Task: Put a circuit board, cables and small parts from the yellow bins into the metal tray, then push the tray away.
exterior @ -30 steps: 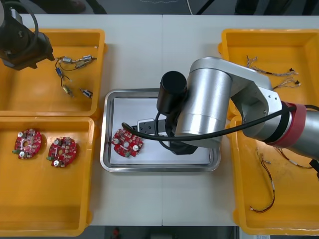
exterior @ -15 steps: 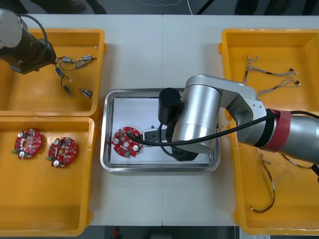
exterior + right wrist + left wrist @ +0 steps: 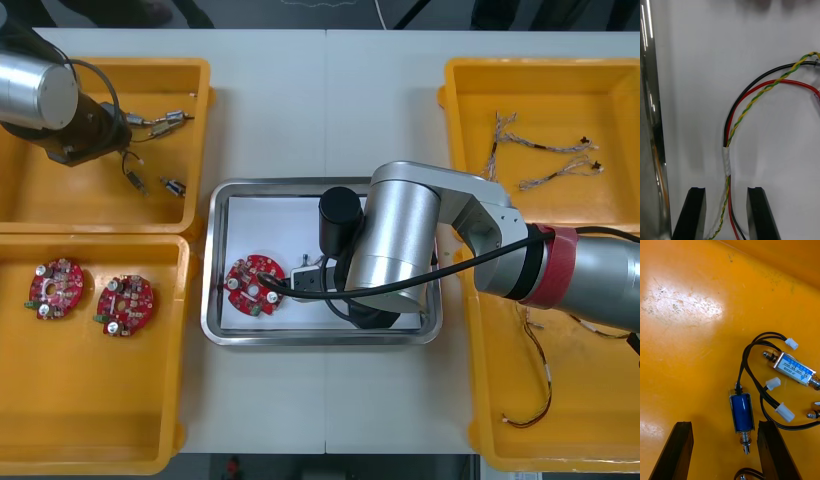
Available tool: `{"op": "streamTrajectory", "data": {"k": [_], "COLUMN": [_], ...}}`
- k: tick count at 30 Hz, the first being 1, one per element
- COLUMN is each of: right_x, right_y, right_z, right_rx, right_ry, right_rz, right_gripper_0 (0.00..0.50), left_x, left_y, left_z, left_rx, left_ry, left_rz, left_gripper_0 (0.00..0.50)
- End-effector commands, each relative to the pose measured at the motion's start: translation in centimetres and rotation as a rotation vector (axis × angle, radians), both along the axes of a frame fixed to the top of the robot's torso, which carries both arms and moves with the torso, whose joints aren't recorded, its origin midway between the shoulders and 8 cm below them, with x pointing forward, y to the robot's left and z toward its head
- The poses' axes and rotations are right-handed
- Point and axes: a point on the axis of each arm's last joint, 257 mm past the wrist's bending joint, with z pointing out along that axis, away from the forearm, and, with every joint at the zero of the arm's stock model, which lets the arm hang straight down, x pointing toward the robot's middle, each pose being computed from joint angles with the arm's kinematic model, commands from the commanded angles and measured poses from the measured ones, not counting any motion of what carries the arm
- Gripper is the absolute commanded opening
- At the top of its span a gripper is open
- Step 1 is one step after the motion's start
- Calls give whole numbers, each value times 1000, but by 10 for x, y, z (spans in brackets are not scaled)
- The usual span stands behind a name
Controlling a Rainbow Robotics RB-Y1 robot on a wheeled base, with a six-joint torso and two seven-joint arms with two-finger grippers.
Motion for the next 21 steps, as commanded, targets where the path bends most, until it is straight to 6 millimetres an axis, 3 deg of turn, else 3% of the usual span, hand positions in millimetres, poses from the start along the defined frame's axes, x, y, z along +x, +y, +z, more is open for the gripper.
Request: {"op": "streamTrajectory", "data": {"k": [1,5,12,13,15,16,17,18,21], "right_x": [-1,0,0,-1,-4,-6,-8,-10,-12], "right_y": [21,23,18,16,11,6,1,-2,-3], "right_z": [28,39,79,85,93,97,102,104,119], "right_rx": [41,71,105,110,115,113,110,106,156], "right_ry": [-16,-17,-35,-40,-39,-39,-39,-38,-59], "right_rz": [55,41,-28,-42,-70,-86,-98,-107,-121], "right_gripper_0": [500,500,500,500,500,500,500,500,500], "left_x": [18,20,20,20,21,20,20,20,18], "left_y": [-18,-17,-12,-10,-10,-9,-10,-9,-9], "left_z": [19,14,8,7,7,7,6,5,4], "left_rx": [96,102,115,117,125,131,130,128,129], "left_ry": [-42,-45,-35,-34,-36,-35,-34,-31,-21], "left_rz": [-117,-118,-118,-116,-119,-118,-118,-116,-116], "left_gripper_0": [500,500,500,482,369,240,42,3,0]}}
